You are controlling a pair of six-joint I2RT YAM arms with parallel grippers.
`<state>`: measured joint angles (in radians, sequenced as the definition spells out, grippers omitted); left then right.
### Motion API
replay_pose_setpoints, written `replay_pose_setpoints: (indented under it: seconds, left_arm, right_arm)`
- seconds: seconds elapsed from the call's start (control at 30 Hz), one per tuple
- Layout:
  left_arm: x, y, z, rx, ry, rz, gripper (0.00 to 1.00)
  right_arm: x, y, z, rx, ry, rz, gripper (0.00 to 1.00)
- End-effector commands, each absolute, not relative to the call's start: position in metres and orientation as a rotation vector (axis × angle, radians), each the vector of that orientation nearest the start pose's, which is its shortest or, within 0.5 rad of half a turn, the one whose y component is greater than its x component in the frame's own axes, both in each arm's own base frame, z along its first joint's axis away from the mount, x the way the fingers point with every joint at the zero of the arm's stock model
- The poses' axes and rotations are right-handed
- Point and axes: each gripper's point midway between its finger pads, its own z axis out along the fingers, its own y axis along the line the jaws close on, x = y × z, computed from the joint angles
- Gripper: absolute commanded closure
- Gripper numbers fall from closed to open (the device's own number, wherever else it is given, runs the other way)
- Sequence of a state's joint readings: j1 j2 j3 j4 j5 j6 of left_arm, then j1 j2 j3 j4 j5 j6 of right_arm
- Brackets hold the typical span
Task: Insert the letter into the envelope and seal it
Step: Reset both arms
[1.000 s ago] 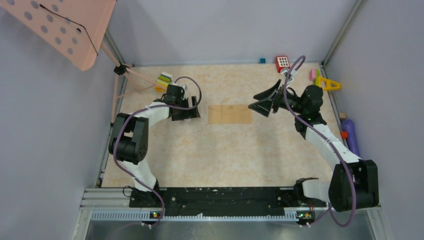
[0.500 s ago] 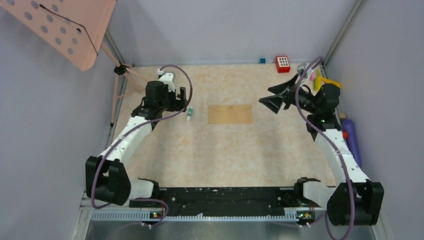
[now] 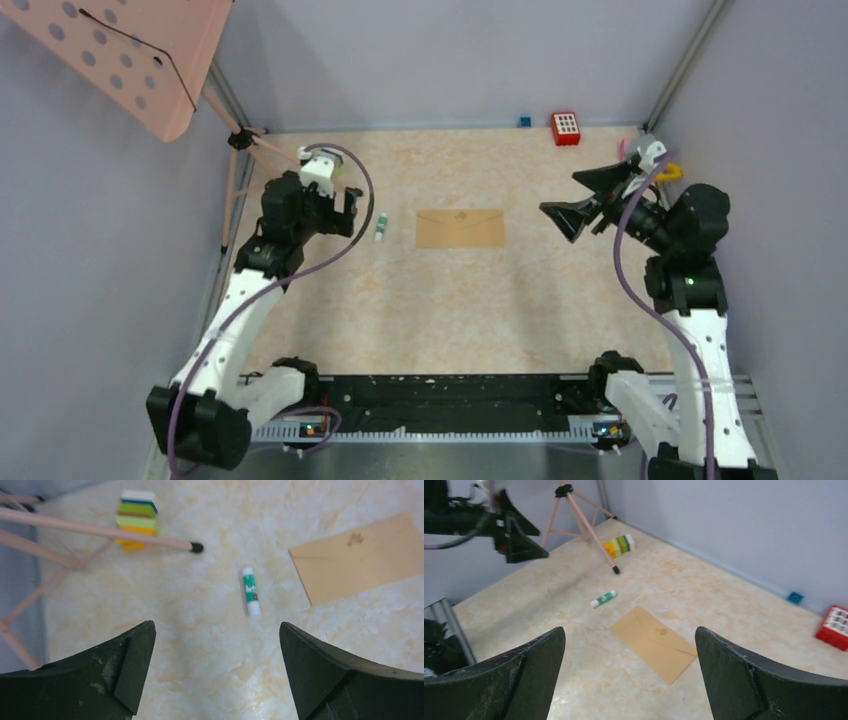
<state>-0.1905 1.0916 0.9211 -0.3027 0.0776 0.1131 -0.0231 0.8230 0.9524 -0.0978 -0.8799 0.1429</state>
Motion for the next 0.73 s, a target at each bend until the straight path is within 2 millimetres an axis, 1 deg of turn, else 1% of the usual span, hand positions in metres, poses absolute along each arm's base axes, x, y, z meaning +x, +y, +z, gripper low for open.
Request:
replay_pose_setpoints:
  seconds: [0.0, 0.03, 0.1, 0.2, 0.23, 0.3, 0.37, 0.43, 0.5, 0.6, 0.7]
  left_arm:
    - [0.324, -0.047, 0.313, 0.199, 1.770, -0.036, 0.01]
    - [0.313, -0.049, 0.324, 0.231, 1.749, -0.062, 0.01]
    - [0.285, -0.055, 0.338, 0.311, 1.711, -0.100, 0.01]
    - [0.247, -0.047, 0.362, 0.292, 1.628, -0.086, 0.01]
    - [0.233, -0.039, 0.371, 0.259, 1.603, -0.062, 0.01]
    - [0.214, -0.014, 0.384, 0.134, 1.576, 0.020, 0.01]
    - [0.195, 0.007, 0.390, 0.043, 1.546, 0.095, 0.01]
    - [0.178, 0.017, 0.387, 0.009, 1.536, 0.134, 0.01]
    - [0.169, 0.021, 0.378, -0.002, 1.546, 0.143, 0.01]
    - [0.163, 0.018, 0.364, 0.003, 1.559, 0.123, 0.01]
    - [0.164, 0.022, 0.358, -0.033, 1.571, 0.134, 0.01]
  right_arm:
    - [0.241, 0.088, 0.382, -0.492, 1.551, 0.397, 0.01]
    - [0.240, 0.071, 0.382, -0.408, 1.579, 0.302, 0.01]
    - [0.229, 0.049, 0.389, -0.349, 1.576, 0.164, 0.01]
    - [0.215, 0.023, 0.393, -0.255, 1.557, 0.017, 0.01]
    - [0.210, 0.018, 0.392, -0.240, 1.553, -0.011, 0.01]
    - [0.199, 0.017, 0.388, -0.242, 1.541, -0.025, 0.01]
    - [0.190, 0.018, 0.383, -0.238, 1.542, -0.013, 0.01]
    - [0.182, 0.021, 0.380, -0.237, 1.540, 0.006, 0.01]
    - [0.175, 0.023, 0.381, -0.239, 1.538, 0.017, 0.01]
    - [0.169, 0.022, 0.387, -0.237, 1.532, 0.009, 0.01]
    - [0.165, 0.018, 0.404, -0.184, 1.504, 0.009, 0.01]
